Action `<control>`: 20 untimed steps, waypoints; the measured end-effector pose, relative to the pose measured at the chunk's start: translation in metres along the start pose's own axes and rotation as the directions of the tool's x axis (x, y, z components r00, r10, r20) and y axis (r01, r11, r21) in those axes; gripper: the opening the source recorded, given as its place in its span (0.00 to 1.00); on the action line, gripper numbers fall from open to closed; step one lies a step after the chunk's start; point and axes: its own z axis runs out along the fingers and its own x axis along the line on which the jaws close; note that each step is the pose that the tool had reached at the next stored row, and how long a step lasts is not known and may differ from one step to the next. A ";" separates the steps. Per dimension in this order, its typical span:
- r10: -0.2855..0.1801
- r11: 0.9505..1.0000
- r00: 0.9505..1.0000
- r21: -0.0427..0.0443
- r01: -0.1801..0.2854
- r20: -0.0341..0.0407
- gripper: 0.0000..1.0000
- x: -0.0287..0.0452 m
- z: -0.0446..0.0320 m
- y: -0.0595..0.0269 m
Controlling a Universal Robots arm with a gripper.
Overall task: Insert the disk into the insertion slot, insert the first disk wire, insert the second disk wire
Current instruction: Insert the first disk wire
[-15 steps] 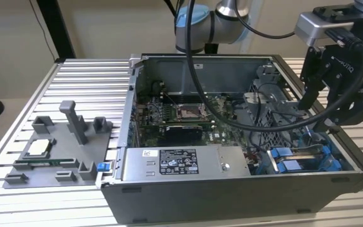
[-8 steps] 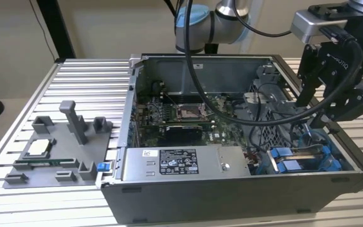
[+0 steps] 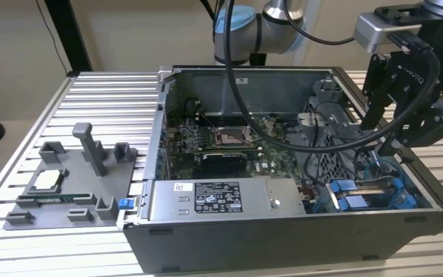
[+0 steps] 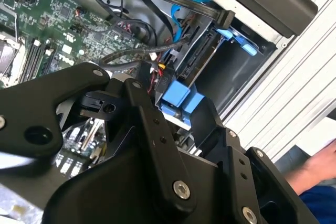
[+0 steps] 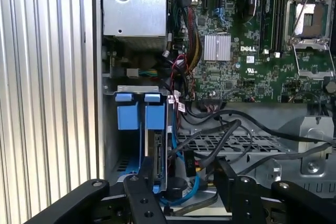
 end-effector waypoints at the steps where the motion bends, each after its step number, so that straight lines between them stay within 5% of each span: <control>1: 0.000 1.000 1.000 0.000 0.000 0.000 1.00 0.0000 0.0000 0.0000; 20: 0.000 1.000 1.000 0.001 0.000 0.000 1.00 0.0003 0.0114 0.0010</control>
